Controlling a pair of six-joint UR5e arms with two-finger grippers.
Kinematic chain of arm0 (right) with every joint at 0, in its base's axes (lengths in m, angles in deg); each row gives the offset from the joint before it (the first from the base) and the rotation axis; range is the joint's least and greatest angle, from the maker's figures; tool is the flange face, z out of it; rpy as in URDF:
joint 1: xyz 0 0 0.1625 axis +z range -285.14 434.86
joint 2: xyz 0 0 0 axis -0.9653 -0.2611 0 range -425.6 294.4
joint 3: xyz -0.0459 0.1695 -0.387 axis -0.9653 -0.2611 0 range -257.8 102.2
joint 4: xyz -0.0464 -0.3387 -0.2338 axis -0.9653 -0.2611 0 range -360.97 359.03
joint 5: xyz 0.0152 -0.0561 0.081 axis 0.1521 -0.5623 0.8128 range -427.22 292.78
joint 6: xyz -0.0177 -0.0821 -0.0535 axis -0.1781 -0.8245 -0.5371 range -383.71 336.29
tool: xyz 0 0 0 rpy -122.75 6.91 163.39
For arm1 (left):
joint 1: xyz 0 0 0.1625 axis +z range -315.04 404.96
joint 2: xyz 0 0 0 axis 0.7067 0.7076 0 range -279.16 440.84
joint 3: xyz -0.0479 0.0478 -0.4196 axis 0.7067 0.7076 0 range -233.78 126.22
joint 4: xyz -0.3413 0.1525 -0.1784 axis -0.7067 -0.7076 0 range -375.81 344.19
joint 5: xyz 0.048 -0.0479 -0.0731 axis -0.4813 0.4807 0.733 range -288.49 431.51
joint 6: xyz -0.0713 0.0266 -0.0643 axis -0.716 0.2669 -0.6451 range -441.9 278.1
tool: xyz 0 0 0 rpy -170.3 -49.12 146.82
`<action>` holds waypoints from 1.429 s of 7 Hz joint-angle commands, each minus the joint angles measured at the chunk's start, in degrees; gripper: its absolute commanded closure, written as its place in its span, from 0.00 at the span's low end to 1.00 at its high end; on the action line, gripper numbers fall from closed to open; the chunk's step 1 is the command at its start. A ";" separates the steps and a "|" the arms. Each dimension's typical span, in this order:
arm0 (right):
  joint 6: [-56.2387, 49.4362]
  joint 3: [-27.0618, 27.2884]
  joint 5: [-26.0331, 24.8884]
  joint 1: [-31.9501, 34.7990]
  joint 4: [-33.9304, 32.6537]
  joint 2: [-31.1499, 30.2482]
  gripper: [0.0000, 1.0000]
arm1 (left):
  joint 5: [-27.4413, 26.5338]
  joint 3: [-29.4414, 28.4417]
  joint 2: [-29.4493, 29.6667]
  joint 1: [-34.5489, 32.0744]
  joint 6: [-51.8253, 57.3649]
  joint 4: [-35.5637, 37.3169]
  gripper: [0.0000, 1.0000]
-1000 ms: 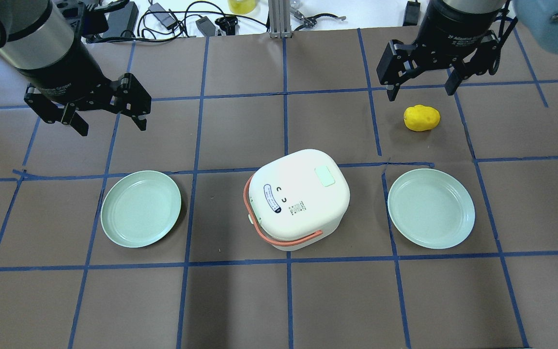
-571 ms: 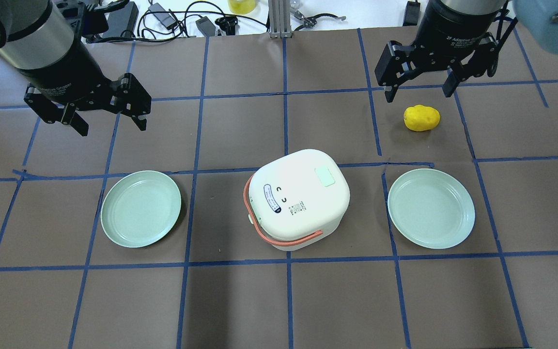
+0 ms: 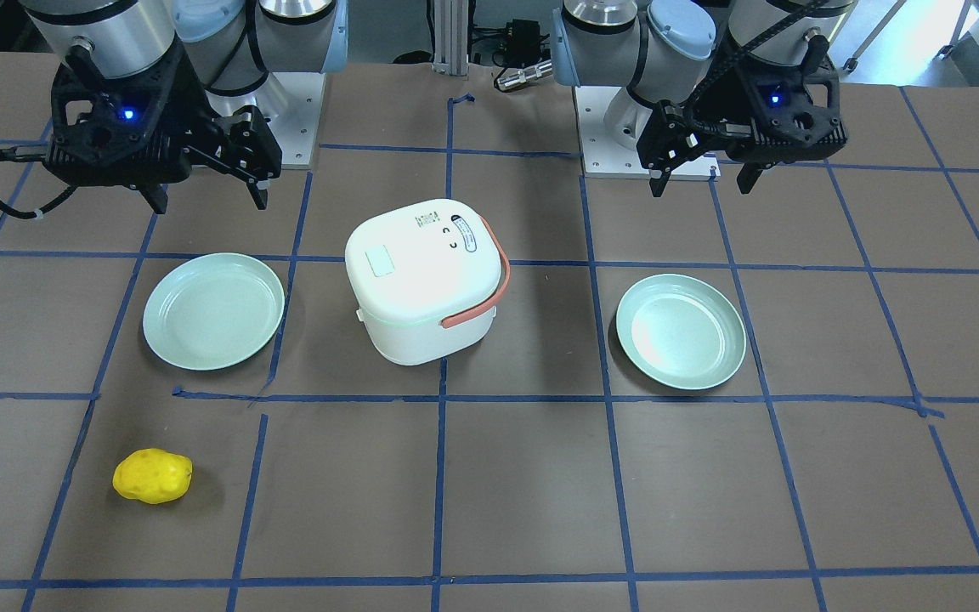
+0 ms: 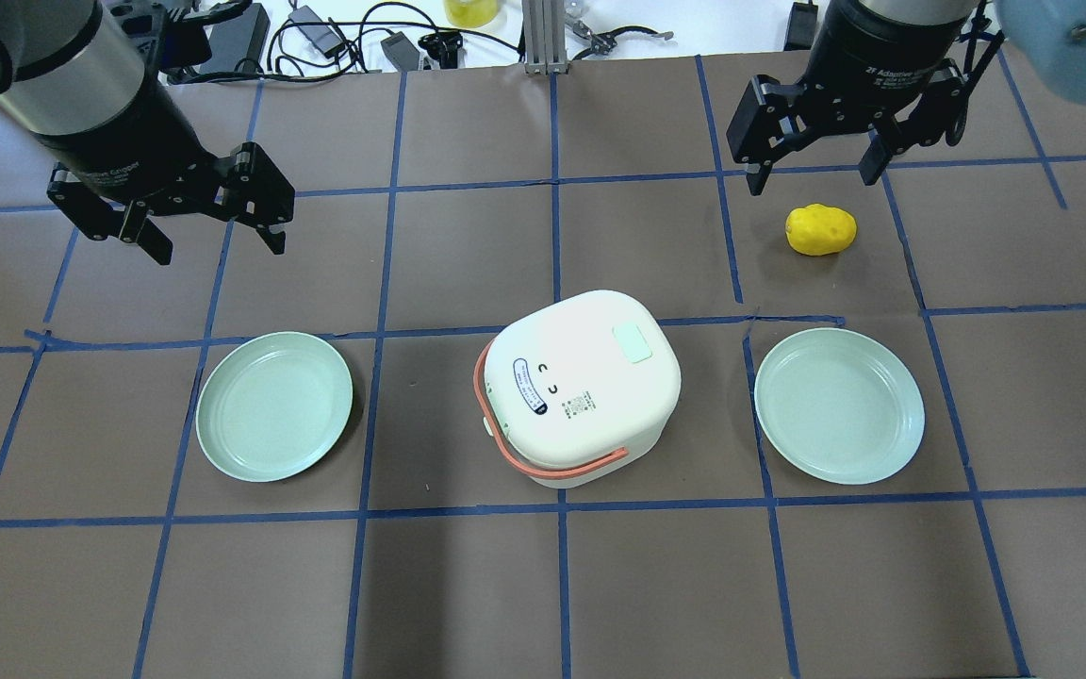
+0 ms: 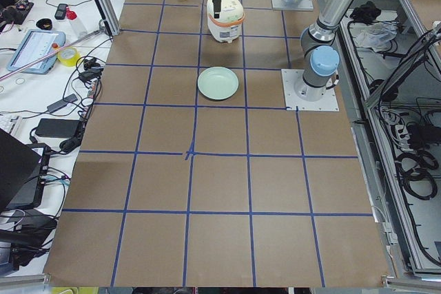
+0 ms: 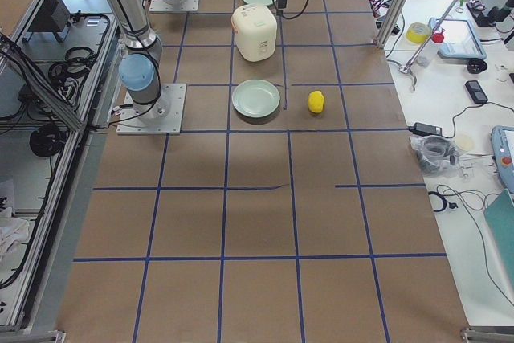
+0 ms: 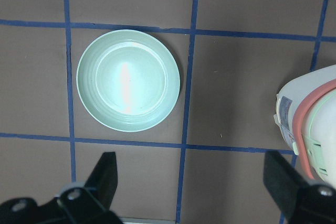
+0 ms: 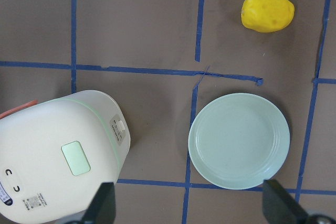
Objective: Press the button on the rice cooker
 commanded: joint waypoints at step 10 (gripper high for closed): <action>5.63 3.51 3.84 5.84 -0.94 1.30 0.87 | 0.00 0.00 0.06 0.00 0.00 0.00 0.00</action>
